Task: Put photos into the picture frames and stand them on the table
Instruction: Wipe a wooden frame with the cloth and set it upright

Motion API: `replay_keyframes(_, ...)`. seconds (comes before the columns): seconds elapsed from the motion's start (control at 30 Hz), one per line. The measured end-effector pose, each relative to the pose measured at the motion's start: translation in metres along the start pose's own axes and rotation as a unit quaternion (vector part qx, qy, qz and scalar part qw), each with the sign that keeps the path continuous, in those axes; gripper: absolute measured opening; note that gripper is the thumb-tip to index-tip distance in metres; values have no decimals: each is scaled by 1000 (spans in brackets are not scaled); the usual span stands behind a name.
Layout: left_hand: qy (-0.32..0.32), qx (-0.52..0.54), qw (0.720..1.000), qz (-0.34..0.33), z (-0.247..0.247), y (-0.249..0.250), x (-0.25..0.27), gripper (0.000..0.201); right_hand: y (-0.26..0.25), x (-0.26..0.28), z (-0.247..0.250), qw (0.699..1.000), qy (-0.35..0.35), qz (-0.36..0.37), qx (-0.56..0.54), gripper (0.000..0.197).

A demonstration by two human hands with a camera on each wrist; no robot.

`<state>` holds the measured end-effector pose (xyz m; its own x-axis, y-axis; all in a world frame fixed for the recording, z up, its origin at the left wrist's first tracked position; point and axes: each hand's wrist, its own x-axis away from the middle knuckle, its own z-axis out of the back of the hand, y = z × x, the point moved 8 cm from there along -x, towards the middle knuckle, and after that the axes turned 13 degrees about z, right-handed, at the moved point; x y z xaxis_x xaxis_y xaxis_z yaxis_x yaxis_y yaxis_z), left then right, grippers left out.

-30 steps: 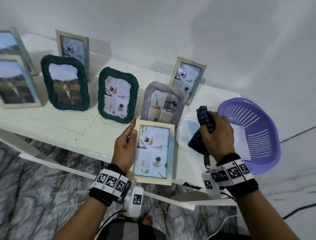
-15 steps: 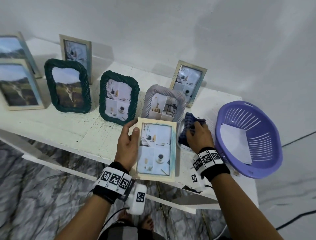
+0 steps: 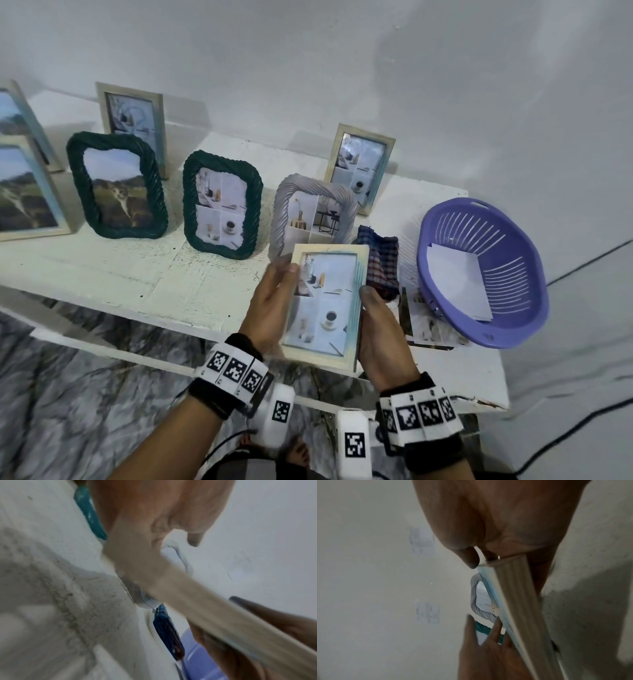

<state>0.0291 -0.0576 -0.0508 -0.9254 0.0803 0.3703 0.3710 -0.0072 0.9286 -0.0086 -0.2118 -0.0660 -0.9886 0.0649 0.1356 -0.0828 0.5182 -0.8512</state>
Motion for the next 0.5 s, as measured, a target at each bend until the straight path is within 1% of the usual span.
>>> replay_keyframes(0.03, -43, -35, 998, 19, -11, -3, 4, 43, -2, 1, 1, 999, -1, 21, 33, 41)
replay_keyframes(0.07, -74, -57, 995, 40, -18, -8, 5, 66, -6, 2, -1, 996, -7, 37, 81, 39)
replay_keyframes(0.1, -100, -57, 991, 62, -25, -13, 6, 86, -10, 4, -3, 989, -18, 53, 136, 37)
replay_keyframes(0.13, -121, -32, 989, 81, -30, -19, 5, 99, -12, 5, -8, 980, -32, 69, 183, 34)
replay_keyframes(0.17, -136, 7, 986, 92, -33, -21, 6, 106, -14, 7, -14, 972, -52, 88, 214, 31)
replay_keyframes(0.2, -143, 54, 983, 105, -34, -23, 5, 107, -16, 10, -21, 962, -76, 109, 237, 29)
replay_keyframes(0.23, -146, 96, 977, 121, -36, -24, 5, 102, -18, 11, -27, 950, -94, 135, 266, 28)
replay_keyframes(0.3, -150, 149, 966, 146, -38, -24, 6, 94, -22, 13, -34, 919, -115, 189, 327, 35)
replay_keyframes(0.33, -155, 162, 962, 158, -38, -23, 8, 94, -22, 14, -35, 909, -122, 205, 342, 41)
replay_keyframes(0.43, -167, 163, 958, 164, -38, -17, 9, 93, -19, 13, -33, 906, -120, 206, 350, 48)
replay_keyframes(0.47, -169, 147, 962, 154, -38, -13, 9, 89, -20, 13, -31, 896, -113, 210, 375, 48)
replay_keyframes(0.5, -165, 126, 968, 138, -37, -9, 8, 82, -21, 12, -29, 874, -109, 221, 420, 47)
